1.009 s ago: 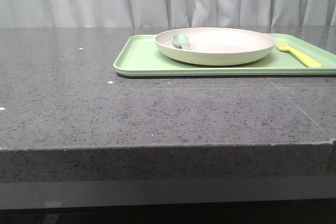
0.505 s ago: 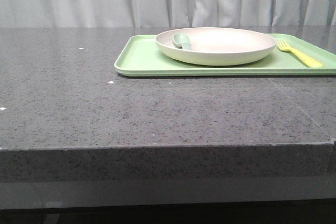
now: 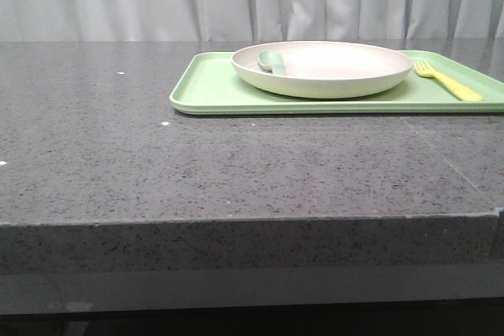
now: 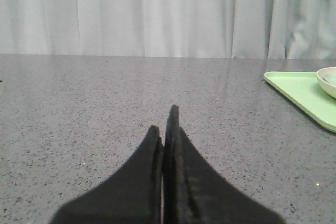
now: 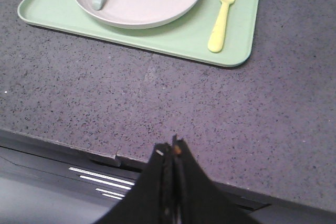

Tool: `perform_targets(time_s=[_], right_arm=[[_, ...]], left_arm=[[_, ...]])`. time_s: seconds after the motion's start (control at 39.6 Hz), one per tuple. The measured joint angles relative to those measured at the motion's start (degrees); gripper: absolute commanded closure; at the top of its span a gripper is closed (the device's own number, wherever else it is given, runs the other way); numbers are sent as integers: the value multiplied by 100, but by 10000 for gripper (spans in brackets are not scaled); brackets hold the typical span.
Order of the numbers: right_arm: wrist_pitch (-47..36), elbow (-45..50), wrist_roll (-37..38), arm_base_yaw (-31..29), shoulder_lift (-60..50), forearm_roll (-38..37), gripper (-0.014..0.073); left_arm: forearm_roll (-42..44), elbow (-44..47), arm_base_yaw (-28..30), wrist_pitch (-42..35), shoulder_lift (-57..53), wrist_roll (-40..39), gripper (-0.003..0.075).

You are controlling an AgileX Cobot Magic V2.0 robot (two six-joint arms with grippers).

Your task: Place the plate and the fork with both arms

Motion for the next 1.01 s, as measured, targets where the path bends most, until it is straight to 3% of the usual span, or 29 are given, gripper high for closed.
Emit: perform_targets(time_s=[1.01], right_arm=[[0,0,0,0,0,0,662]], left_arm=[[-105,0,232,-115,0,0,738]])
